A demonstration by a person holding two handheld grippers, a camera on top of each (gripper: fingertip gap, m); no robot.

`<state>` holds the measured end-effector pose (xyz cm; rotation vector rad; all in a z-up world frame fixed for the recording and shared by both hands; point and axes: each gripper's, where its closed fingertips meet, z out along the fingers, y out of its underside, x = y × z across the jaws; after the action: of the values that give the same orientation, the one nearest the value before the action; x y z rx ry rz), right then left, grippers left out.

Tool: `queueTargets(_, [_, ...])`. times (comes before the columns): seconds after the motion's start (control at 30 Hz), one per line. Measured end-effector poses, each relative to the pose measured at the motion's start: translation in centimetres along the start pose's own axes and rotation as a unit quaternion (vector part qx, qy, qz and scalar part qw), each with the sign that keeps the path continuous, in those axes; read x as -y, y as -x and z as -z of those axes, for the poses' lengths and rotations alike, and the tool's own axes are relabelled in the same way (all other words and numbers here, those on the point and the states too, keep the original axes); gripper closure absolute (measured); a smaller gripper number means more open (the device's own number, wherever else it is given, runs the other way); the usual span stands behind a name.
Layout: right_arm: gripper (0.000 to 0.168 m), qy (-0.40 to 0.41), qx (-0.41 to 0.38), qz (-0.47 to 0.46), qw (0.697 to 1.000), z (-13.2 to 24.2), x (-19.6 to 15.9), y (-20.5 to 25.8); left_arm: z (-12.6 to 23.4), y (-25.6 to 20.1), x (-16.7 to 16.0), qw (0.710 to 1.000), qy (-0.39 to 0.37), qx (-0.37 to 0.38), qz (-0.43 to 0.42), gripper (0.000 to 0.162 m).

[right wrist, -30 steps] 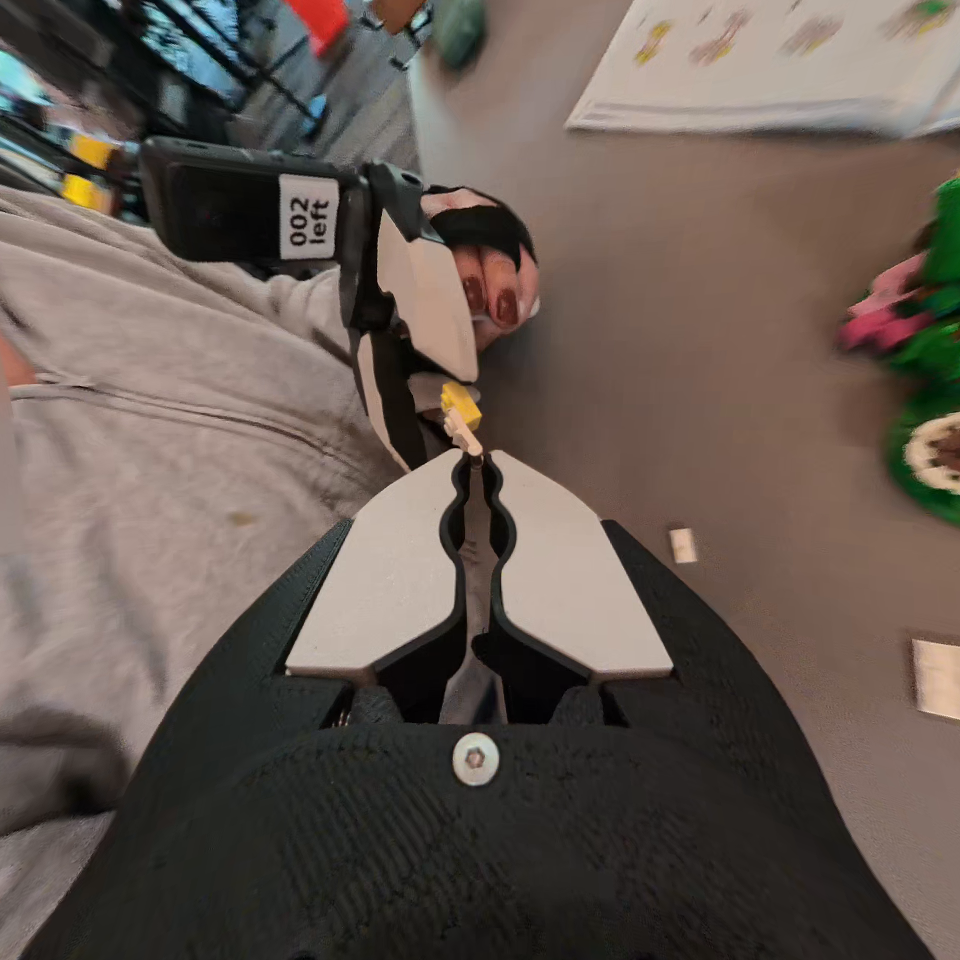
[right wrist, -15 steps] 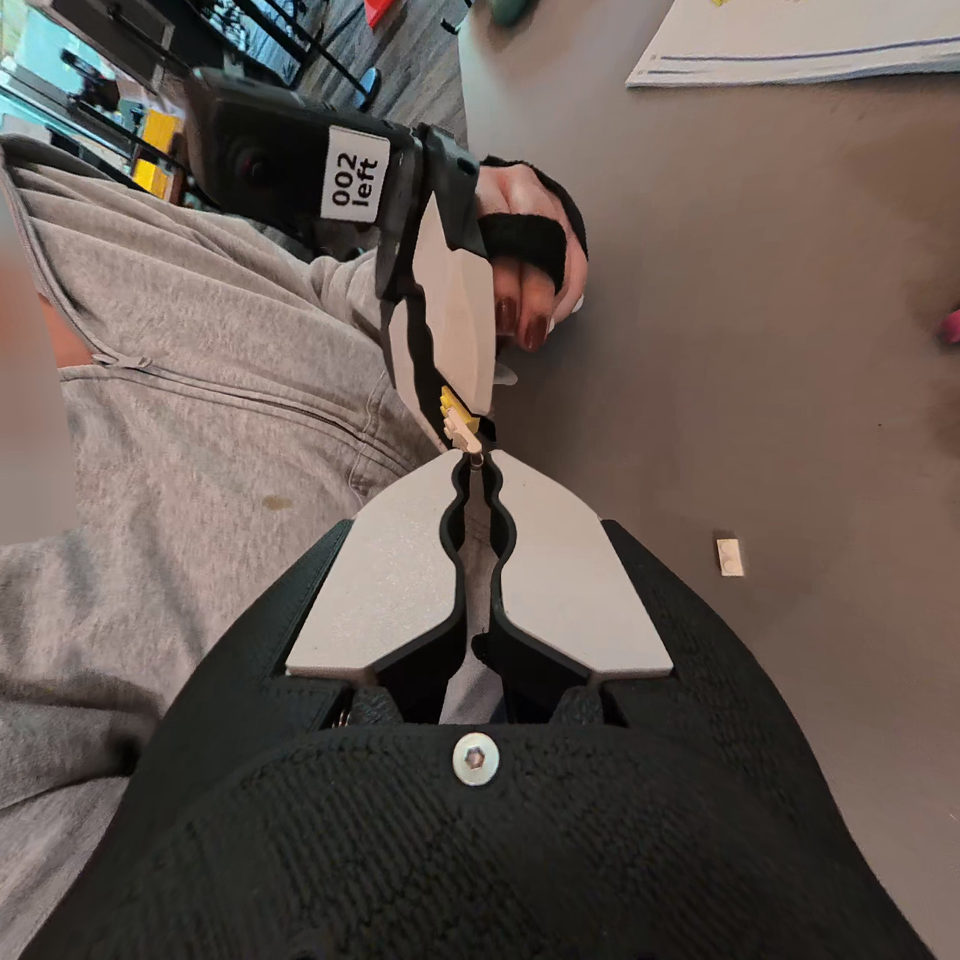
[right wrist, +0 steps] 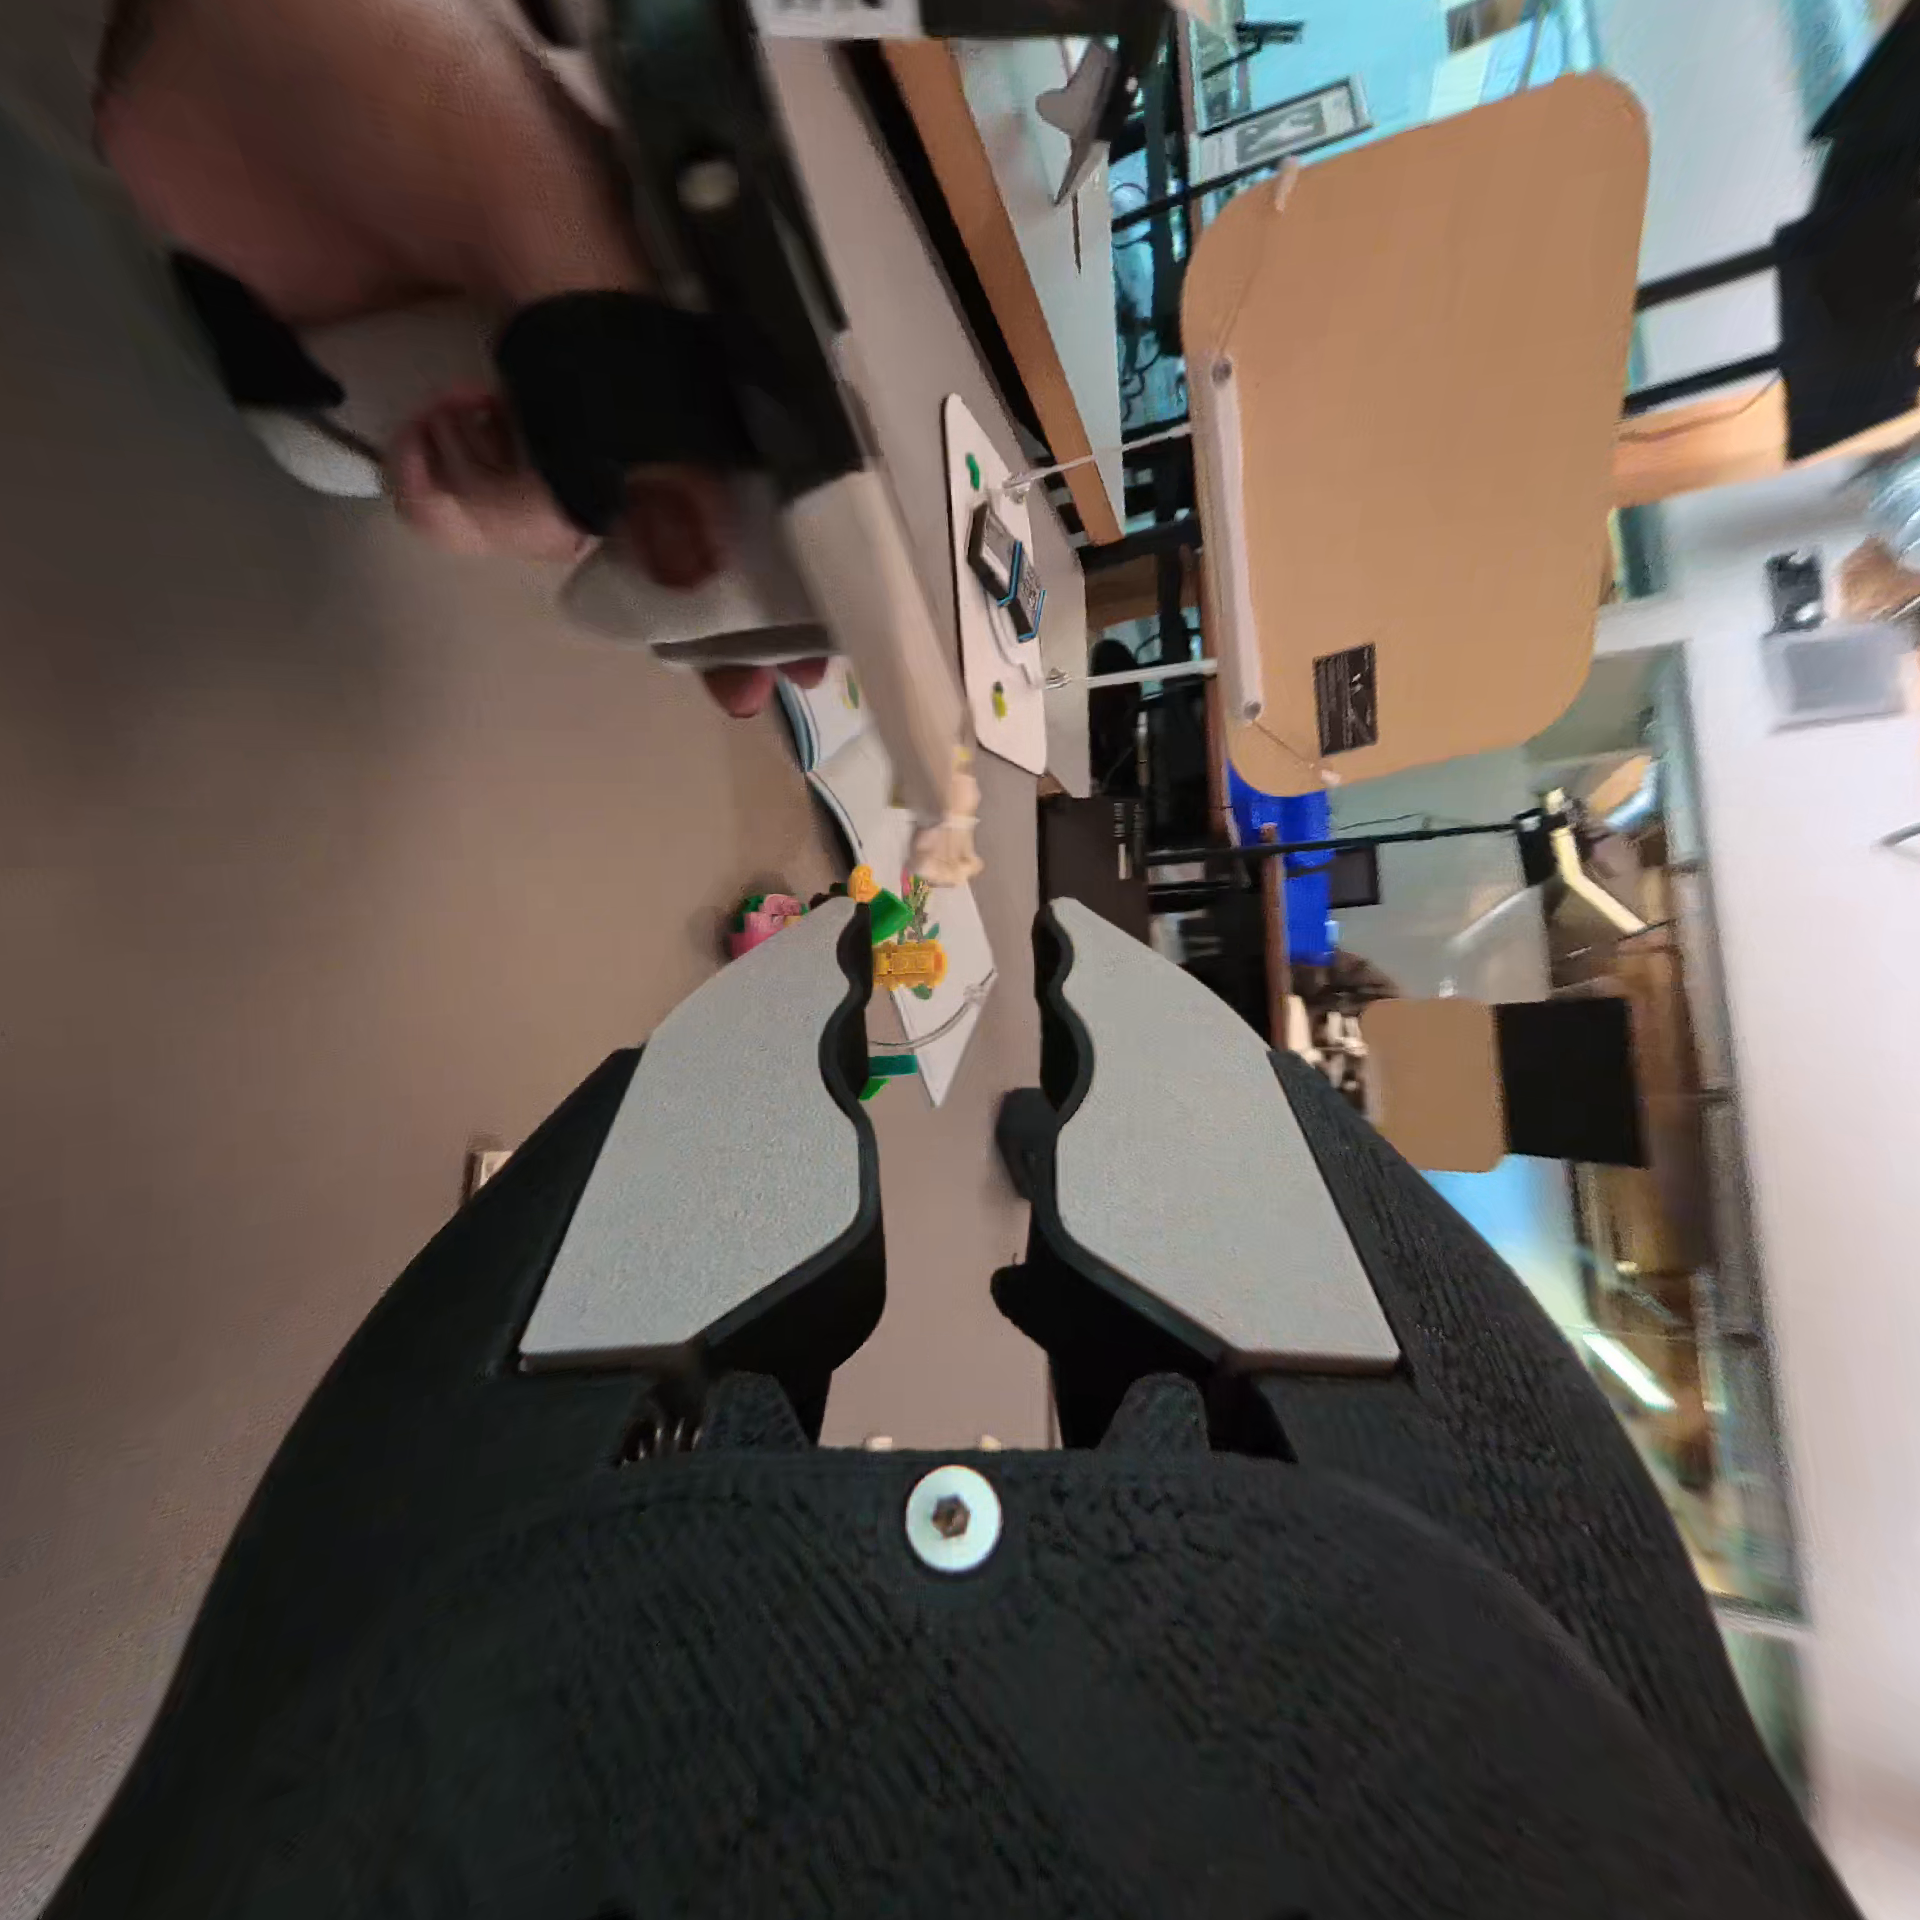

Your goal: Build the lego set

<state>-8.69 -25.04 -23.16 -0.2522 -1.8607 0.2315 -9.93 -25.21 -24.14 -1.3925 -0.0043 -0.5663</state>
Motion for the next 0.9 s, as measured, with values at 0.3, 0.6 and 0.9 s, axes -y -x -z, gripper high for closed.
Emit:
queueTargets(0.3, [0.149, -0.002, -0.074, 0.051, 0.996, -1.6, 0.5, 1.2, 0.1, 0.2, -0.6, 0.999, 0.014, -0.006, 0.028, 0.143])
queueTargets(0.6, [0.165, -0.018, -0.092, -0.022, 0.995, -2.1, 0.3, 0.8, 0.5, -0.2, 0.5, 0.999, -0.017, -0.026, 0.031, 0.116])
queueTargets(0.9, [0.165, -0.291, 0.088, -0.574, 0.761, -0.7, 2.7, -1.1, 0.6, -1.7, 0.7, 0.993, -0.036, -0.091, 0.061, 0.134])
